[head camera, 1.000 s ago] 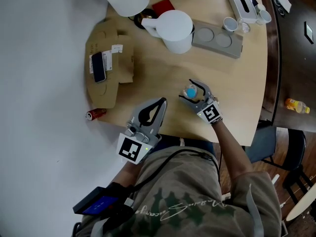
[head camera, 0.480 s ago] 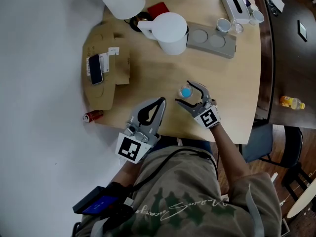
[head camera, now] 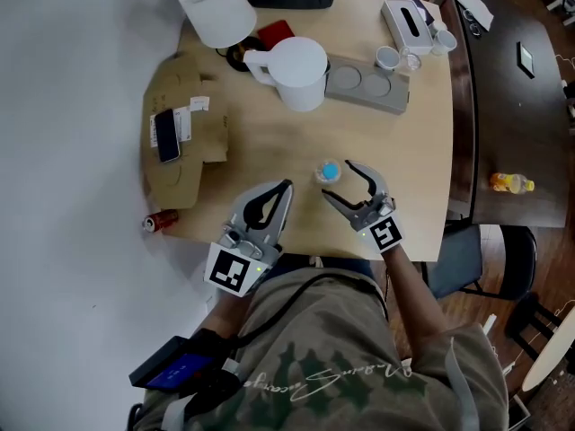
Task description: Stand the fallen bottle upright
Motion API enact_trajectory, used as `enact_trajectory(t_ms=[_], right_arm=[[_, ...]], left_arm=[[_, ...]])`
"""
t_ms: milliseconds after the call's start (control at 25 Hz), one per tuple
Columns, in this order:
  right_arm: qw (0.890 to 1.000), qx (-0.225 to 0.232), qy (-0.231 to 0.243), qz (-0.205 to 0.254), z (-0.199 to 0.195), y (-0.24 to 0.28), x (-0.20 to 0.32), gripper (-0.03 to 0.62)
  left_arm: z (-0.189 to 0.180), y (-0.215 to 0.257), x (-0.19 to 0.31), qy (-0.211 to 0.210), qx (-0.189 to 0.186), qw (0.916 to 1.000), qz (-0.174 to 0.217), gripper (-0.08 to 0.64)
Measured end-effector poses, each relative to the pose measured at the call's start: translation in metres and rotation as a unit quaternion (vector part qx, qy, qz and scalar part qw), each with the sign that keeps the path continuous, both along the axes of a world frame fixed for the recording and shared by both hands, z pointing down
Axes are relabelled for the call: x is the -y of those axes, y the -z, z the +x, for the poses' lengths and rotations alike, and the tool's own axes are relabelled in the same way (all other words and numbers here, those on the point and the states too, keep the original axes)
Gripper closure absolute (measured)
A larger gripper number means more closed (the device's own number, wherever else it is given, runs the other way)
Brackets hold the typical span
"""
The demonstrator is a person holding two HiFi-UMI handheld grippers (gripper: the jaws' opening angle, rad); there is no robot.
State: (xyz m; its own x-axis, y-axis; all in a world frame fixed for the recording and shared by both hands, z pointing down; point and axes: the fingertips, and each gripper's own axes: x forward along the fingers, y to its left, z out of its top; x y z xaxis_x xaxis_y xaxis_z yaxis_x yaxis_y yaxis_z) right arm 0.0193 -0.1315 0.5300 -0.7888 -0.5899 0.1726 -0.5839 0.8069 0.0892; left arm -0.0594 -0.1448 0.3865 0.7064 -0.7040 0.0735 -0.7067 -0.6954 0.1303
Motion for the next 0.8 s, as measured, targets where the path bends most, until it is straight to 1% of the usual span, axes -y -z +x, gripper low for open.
enact_trajectory(t_ms=[40,80,120,200,240,320,480,600,680,800], right_arm=[[1.000,-0.005,-0.001,0.004,0.000,0.007,-0.001,0.319],[1.000,-0.013,-0.001,0.008,0.000,0.013,-0.003,0.397],[1.000,-0.020,-0.004,0.013,-0.001,0.020,-0.005,0.460],[0.999,-0.021,-0.021,0.023,-0.001,0.035,-0.006,0.564],[0.999,-0.011,-0.035,0.025,-0.001,0.043,-0.005,0.588],[0.998,0.011,-0.057,0.025,-0.003,0.060,-0.004,0.589],[0.996,0.041,-0.073,0.022,-0.012,0.088,-0.012,0.589],[0.994,0.048,-0.097,0.023,-0.015,0.107,-0.025,0.589],[0.992,0.052,-0.112,0.032,-0.015,0.117,-0.035,0.589],[0.989,0.064,-0.124,0.041,-0.018,0.127,-0.052,0.589]], left_arm=[[-0.001,0.001,-0.001,-0.001,-0.002,1.0000,0.002,0.558],[-0.003,0.002,-0.003,-0.003,-0.004,1.0000,0.004,0.558],[-0.005,0.003,-0.005,-0.004,-0.007,0.9999,0.007,0.558],[-0.010,0.005,-0.010,-0.006,-0.013,0.9998,0.011,0.558],[-0.012,0.006,-0.013,-0.007,-0.015,0.9998,0.014,0.558],[-0.018,0.009,-0.017,-0.008,-0.020,0.9996,0.018,0.558],[-0.033,0.010,-0.027,-0.008,-0.033,0.9993,0.015,0.558],[-0.041,0.004,-0.036,-0.025,-0.034,0.9990,0.012,0.558],[-0.044,0.003,-0.040,-0.037,-0.033,0.9987,0.017,0.558],[-0.052,0.007,-0.051,-0.036,-0.044,0.9981,0.024,0.558]])
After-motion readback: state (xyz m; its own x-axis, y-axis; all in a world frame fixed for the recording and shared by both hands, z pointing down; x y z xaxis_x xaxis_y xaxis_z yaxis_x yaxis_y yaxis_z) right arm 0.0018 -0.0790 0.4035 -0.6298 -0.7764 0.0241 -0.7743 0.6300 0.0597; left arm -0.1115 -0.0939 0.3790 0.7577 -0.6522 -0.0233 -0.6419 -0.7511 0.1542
